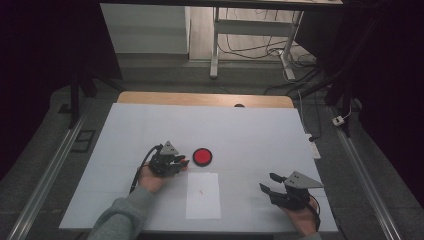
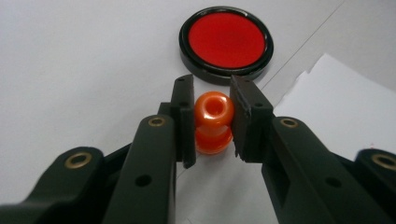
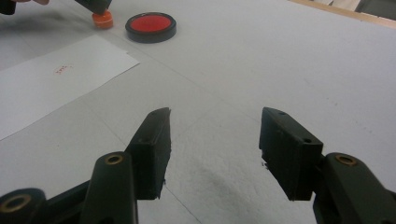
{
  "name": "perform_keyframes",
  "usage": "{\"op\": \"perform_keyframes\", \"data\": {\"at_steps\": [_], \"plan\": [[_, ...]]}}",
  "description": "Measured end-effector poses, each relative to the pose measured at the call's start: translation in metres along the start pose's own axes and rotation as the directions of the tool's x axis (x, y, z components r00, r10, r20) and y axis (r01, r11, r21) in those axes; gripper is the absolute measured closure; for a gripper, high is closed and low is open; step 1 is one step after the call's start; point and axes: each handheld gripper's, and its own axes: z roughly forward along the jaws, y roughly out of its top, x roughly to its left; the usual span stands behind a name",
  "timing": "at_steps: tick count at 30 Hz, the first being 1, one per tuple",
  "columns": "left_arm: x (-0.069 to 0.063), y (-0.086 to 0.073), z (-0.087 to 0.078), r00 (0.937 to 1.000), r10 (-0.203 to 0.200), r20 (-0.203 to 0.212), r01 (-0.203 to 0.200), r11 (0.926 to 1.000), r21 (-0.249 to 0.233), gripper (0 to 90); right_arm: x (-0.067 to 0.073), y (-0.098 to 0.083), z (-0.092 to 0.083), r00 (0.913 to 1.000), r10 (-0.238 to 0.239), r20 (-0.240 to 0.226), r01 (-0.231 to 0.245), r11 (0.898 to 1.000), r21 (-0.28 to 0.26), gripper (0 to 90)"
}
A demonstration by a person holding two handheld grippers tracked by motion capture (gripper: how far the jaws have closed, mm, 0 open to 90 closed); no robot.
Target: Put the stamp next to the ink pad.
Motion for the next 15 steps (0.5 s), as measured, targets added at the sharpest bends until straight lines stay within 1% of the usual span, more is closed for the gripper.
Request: {"op": "perform_keyframes", "data": {"at_steps": [3,8,15], "plan": [[-0.0010,-0.0018,0.0011,1.0000,0.007,-0.001,-0.007,1.0000,-0.002,71.4,-0.0002,0.0001,-0.0006,1.0000,0.001,0.000,-0.001,1.000,-0.002,43.0],[-0.0008,-0.0038,0.0004,1.0000,0.000,0.004,0.000,1.0000,-0.008,71.2,0.0004,0.0004,-0.0013,1.0000,-0.001,0.001,0.001,1.000,-0.004,43.0],[-0.0013,-0.0036,0.0004,1.0000,0.002,0.003,-0.002,1.0000,-0.005,71.1,0.0000,0.0005,-0.0012,1.0000,0.001,0.003,-0.001,1.000,-0.005,43.0]]}}
